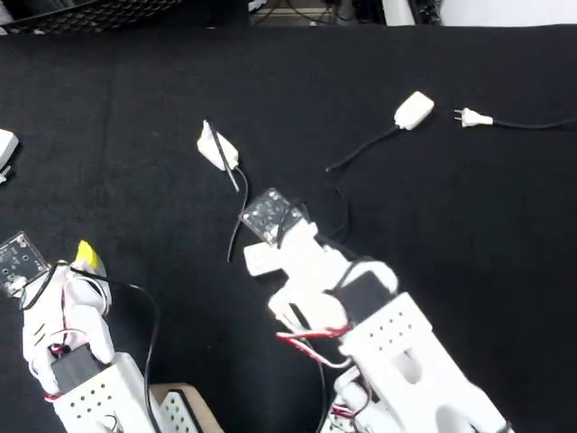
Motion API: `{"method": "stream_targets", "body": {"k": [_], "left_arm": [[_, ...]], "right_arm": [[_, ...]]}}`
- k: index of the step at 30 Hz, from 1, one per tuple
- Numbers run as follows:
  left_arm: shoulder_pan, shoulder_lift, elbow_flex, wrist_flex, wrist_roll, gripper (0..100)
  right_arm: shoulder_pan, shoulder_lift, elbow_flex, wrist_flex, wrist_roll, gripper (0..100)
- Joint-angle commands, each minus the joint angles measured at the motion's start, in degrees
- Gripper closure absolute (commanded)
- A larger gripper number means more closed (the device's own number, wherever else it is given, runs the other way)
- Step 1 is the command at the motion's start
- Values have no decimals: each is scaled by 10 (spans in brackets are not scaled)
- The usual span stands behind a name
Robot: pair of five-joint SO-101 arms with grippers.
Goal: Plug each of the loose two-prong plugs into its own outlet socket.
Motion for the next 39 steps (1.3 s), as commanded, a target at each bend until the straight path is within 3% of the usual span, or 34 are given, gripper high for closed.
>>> {"method": "stream_targets", "body": {"k": [1,8,16,23,31,39], "left_arm": [[31,-2,7,4,-5,777],[34,-2,7,4,-5,777],[34,-2,7,4,-5,777],[34,-2,7,4,-5,777],[34,-2,7,4,-5,777],[34,-2,7,4,-5,777]], "right_arm": [[1,-12,2,-7,13,750],[-82,76,-5,-32,-25,751],[-84,194,0,-73,-37,753],[-84,240,5,-90,-32,844],[-84,251,31,-113,-32,704],[-83,251,58,-143,-31,909]]}}
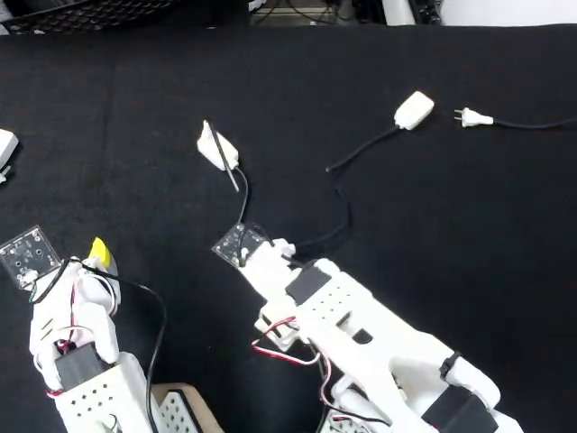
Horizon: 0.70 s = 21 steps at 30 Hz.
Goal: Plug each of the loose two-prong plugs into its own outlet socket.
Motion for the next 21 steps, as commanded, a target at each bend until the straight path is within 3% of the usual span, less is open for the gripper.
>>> {"method": "stream_targets", "body": {"k": [1,10,13,16,21], "left_arm": [[7,-2,7,2,-4,777],[7,-2,7,2,-4,777],[7,-2,7,2,-4,777],[7,-2,7,2,-4,777],[10,-2,7,2,-4,777]], "right_arm": [[-4,1,1,-4,4,909],[-4,2,18,-18,28,915],[-4,1,14,-18,35,986],[-4,-2,7,-12,62,988],[26,-3,-20,6,96,987]]}}
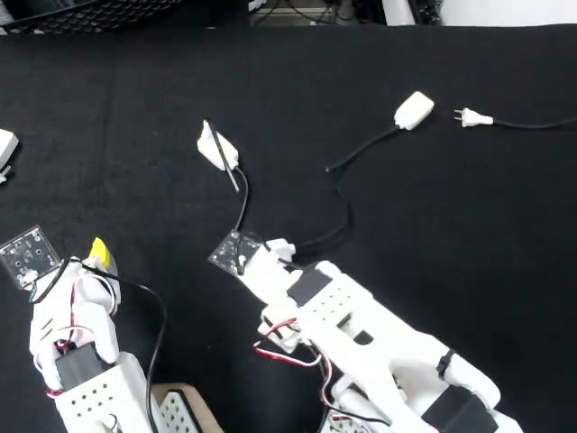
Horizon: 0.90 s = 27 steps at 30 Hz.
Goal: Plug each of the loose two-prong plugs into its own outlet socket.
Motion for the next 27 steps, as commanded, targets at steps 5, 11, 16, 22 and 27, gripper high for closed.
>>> {"method": "stream_targets", "body": {"k": [5,11,16,22,27], "left_arm": [[10,-2,7,2,-4,777],[11,-4,7,1,-4,777],[13,-5,7,-6,-4,775],[80,-4,7,-79,-4,776],[200,-4,7,-93,-4,776]], "right_arm": [[94,-3,-131,78,70,987],[113,-3,-237,137,70,987],[110,-3,-349,219,70,987],[73,-3,-495,338,76,987],[30,1,-593,413,76,987]]}}
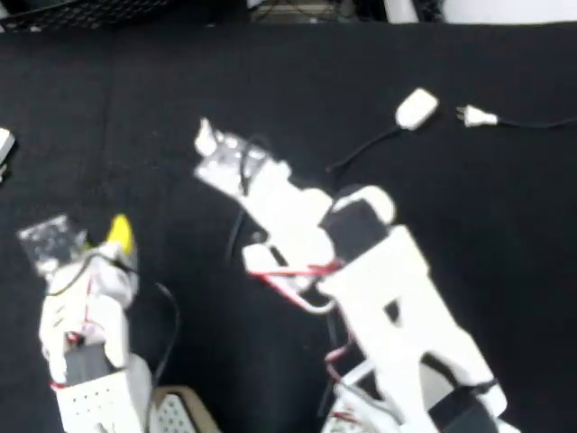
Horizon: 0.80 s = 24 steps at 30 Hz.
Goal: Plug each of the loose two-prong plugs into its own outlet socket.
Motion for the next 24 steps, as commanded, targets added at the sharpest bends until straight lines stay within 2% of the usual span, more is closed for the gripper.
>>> {"method": "stream_targets", "body": {"k": [1,11,19,24], "left_arm": [[91,-4,7,-18,-4,776],[225,-5,7,-18,-4,776],[372,-5,7,-18,-4,776],[391,-5,7,-18,-4,776]], "right_arm": [[-35,0,-66,32,6,987],[-91,0,-132,25,-17,987],[-91,0,-141,4,-11,987],[-74,0,-109,-35,-11,987]]}}
